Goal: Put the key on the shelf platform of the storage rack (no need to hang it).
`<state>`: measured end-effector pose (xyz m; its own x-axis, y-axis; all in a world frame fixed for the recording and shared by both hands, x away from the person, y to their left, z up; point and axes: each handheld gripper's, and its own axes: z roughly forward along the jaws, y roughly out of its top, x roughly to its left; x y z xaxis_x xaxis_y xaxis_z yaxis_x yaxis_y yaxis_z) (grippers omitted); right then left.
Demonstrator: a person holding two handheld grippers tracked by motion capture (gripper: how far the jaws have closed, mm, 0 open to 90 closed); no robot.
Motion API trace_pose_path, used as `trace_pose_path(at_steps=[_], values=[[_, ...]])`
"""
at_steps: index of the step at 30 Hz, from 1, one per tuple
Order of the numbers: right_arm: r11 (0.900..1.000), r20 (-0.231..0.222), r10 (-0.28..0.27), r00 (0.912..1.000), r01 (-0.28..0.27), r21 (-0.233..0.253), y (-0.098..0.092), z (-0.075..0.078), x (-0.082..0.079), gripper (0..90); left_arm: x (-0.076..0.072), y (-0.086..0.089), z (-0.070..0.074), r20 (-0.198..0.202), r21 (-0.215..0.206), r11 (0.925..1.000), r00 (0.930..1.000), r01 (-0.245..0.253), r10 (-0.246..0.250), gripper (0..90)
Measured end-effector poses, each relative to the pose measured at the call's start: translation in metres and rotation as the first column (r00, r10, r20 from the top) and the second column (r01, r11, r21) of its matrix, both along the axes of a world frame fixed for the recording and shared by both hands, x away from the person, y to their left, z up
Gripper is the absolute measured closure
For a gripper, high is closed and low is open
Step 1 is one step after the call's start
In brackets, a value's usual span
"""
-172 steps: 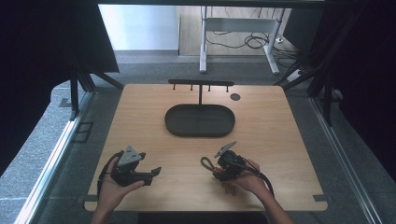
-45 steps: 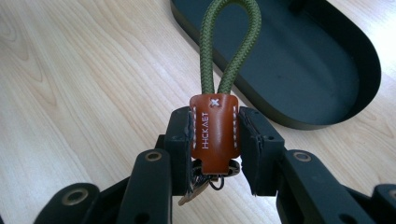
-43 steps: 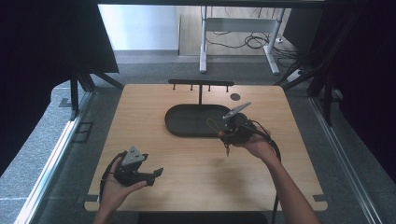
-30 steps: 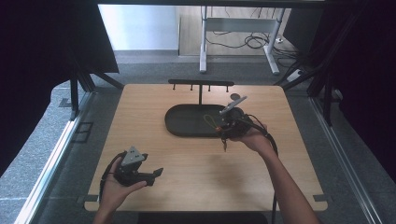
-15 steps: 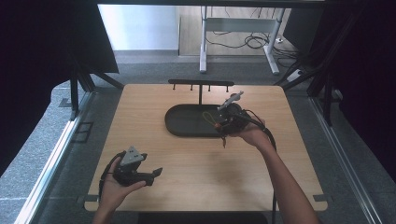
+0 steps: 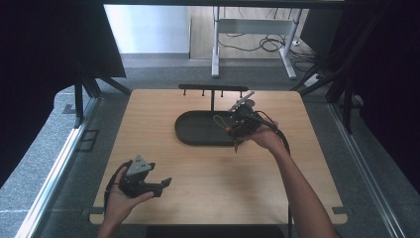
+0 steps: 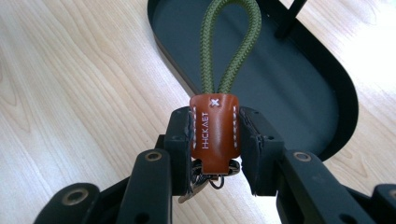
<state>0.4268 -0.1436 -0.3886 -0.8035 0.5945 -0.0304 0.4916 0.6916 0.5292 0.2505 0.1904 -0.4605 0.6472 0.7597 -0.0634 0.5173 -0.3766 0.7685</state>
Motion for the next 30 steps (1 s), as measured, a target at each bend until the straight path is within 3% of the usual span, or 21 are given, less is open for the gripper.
trace_pose_path(at_steps=[11,30], values=[[1.0,0.0,-0.001,1.0,0.001,-0.021,0.008,0.006,0.017,66.7,0.0,0.001,0.0,0.001,-0.004,1.0,1.0,-0.001,0.001,21.0],[1.0,-0.008,-0.022,0.9997,0.022,-0.018,0.014,0.003,0.043,66.7,0.001,0.002,-0.001,-0.001,-0.001,1.0,1.0,-0.003,0.003,21.0]])
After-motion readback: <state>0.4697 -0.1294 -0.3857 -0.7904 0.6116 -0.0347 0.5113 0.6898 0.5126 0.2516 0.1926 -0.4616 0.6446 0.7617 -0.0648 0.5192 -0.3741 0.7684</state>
